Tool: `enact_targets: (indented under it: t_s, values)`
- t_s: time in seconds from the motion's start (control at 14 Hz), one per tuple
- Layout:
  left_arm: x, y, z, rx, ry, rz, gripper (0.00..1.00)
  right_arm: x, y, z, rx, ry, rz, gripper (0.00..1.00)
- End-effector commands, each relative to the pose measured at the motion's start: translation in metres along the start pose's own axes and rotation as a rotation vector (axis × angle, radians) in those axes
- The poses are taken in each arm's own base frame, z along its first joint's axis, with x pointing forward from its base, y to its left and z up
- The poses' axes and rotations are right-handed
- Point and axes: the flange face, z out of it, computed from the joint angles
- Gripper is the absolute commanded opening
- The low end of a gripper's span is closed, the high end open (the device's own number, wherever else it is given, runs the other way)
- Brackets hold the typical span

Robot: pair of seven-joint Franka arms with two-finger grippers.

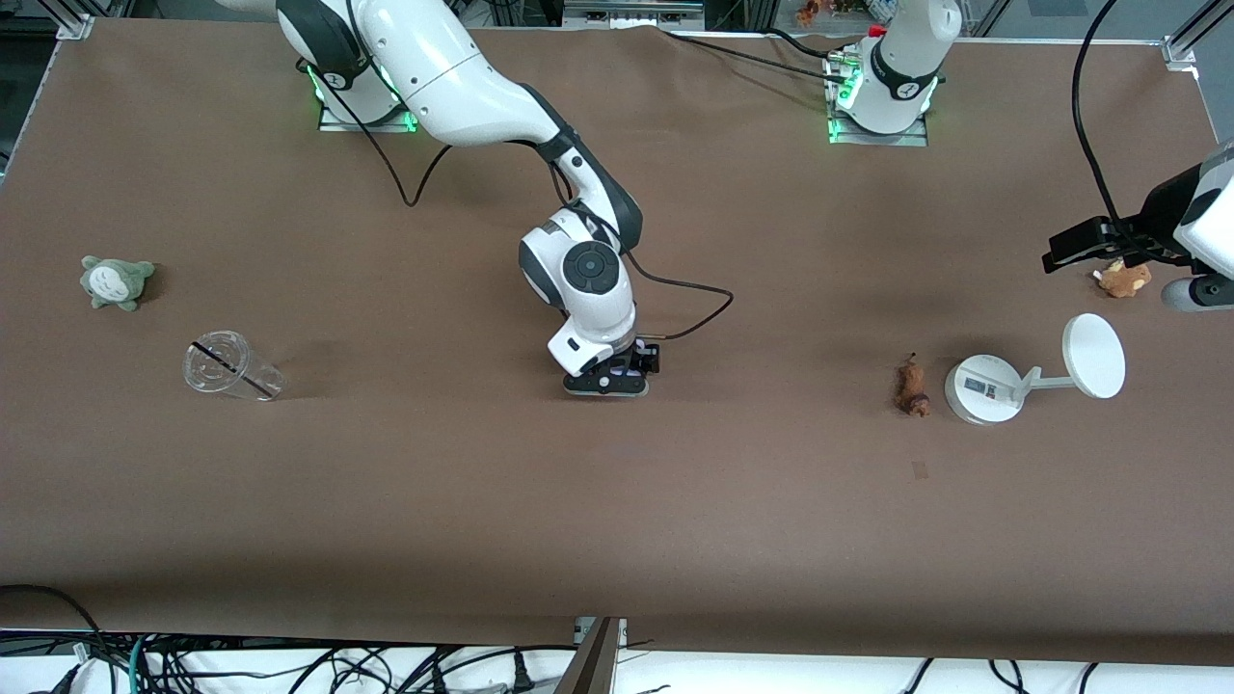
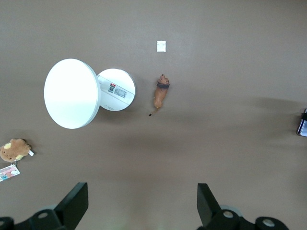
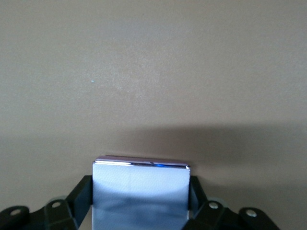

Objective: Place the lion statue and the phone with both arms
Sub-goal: 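Carry the white phone with the right gripper toward the clear cup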

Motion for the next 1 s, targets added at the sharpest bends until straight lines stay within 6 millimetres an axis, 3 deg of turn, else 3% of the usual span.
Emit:
enact_targets:
  t_s: [0.0, 0.14, 0.29, 0.43, 0.79, 0.93]
  values:
    - [0.006, -0.003, -0.004, 0.020, 0.002, 0.006, 1.00, 0.028, 0.011, -0.025, 0.020, 0.022, 0.018, 0.52]
    - [0.008, -0.008, -0.011, 0.018, 0.017, 0.000, 1.00, 0.035, 0.016, -0.048, 0.011, 0.001, 0.035, 0.52]
    - [0.008, -0.008, -0.011, 0.019, 0.017, 0.000, 1.00, 0.054, 0.039, -0.082, -0.029, -0.043, 0.034, 0.52]
    - [0.008, -0.006, -0.011, 0.023, 0.018, 0.003, 1.00, 0.072, 0.073, -0.122, -0.068, -0.101, -0.014, 0.52]
    - [0.008, -0.006, -0.011, 0.088, 0.023, 0.016, 1.00, 0.093, 0.155, -0.201, -0.162, -0.200, -0.079, 0.53]
    - [0.008, -0.006, -0.011, 0.089, 0.023, 0.016, 1.00, 0.102, 0.195, -0.221, -0.185, -0.235, -0.136, 0.53]
